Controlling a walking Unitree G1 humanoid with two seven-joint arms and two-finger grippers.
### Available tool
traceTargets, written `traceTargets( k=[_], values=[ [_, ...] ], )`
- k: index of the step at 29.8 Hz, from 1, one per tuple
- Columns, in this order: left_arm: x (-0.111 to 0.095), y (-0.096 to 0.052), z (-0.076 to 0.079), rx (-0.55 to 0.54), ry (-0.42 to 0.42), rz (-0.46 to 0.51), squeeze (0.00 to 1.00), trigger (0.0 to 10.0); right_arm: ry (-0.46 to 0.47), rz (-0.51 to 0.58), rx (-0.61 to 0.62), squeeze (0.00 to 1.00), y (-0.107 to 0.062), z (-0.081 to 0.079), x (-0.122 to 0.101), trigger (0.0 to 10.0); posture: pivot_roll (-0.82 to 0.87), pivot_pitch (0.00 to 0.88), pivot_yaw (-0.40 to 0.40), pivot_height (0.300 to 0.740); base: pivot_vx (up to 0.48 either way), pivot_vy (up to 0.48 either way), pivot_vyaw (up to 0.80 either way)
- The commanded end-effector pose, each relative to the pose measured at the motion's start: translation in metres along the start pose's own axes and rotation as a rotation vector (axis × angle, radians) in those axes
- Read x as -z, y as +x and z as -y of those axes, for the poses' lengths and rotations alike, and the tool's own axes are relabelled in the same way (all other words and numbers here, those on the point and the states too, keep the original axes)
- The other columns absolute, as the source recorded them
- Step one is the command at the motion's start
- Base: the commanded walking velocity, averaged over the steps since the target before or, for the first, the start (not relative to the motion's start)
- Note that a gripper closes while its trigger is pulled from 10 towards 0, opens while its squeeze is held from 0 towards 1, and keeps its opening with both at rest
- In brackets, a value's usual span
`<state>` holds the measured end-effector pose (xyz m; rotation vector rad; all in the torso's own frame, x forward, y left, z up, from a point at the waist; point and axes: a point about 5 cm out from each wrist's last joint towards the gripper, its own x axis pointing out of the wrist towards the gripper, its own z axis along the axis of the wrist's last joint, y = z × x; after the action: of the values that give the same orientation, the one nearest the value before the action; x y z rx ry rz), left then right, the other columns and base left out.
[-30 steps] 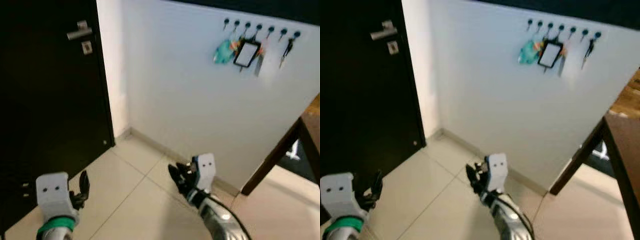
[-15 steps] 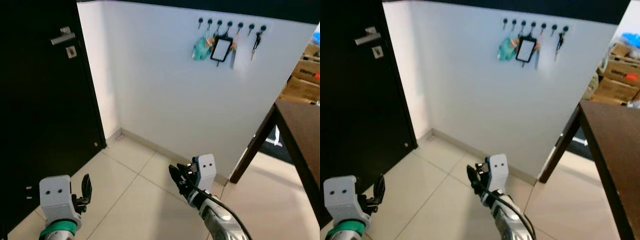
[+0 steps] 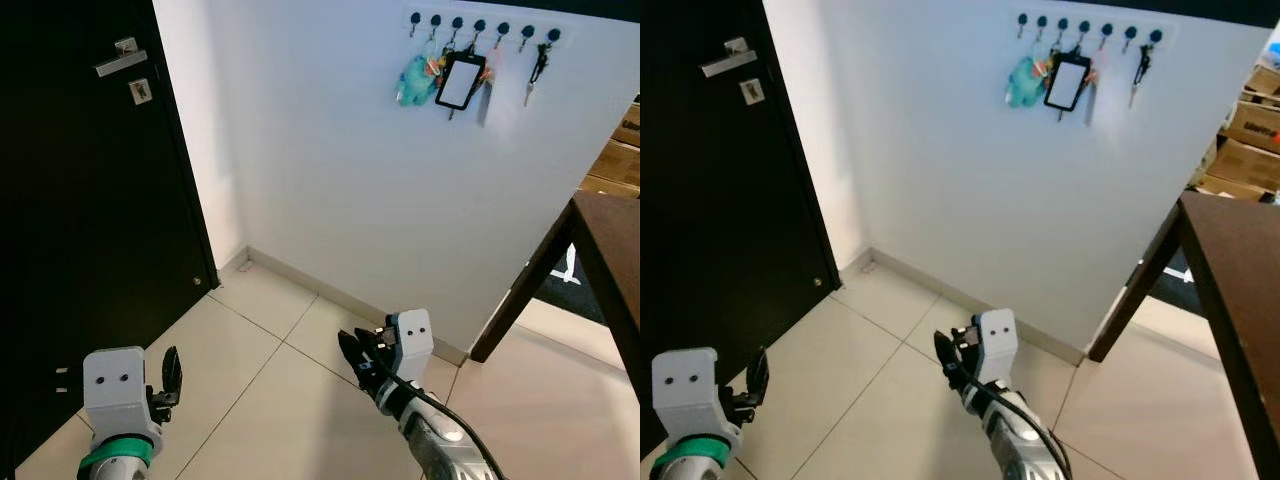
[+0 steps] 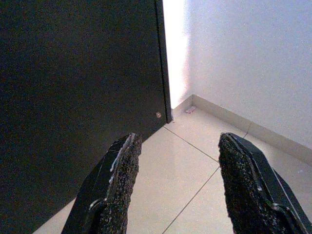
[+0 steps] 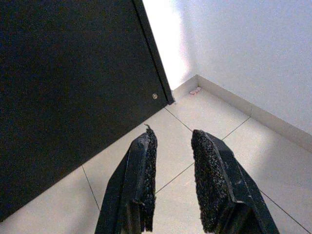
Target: Hang keys on a hook
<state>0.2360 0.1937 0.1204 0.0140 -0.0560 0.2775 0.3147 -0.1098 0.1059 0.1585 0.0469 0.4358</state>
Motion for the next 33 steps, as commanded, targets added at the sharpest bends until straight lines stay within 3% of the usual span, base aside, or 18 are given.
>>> traceTargets(
  k=[1,5,12,16,33],
  values=[
    [0.0075,-0.0027,-0.0014,-0.011,0.01,-0.034,0.0,10.0,-0.023,-0.027,-0.024,0.0,-0.0017,-0.0028,0.0061,10.0,-0.06,0.052,0.089,0.74,0.0,0.0,0.0],
    [0.0077,-0.003,-0.0015,-0.015,0.009,-0.037,0.0,10.0,-0.061,-0.031,-0.04,0.0,-0.0016,-0.0055,0.0061,10.0,-0.06,0.052,0.089,0.74,0.0,0.0,0.4],
    [0.0076,-0.0034,-0.0018,-0.015,0.006,-0.036,0.0,10.0,-0.043,-0.028,-0.037,0.0,-0.0015,-0.0046,0.0062,10.0,-0.06,0.052,0.089,0.74,0.0,0.0,0.8],
    [0.0065,-0.0027,-0.0033,-0.014,0.007,-0.032,0.0,10.0,0.015,-0.026,-0.011,0.0,-0.0014,-0.0013,0.0064,10.0,-0.07,0.051,0.089,0.74,0.0,0.0,0.0],
    [0.0048,-0.0018,0.0012,0.019,0.002,-0.024,0.0,10.0,0.017,-0.025,-0.004,0.0,-0.0025,0.0004,0.0061,10.0,-0.08,0.06,0.098,0.74,0.0,0.028,0.0]
  ],
)
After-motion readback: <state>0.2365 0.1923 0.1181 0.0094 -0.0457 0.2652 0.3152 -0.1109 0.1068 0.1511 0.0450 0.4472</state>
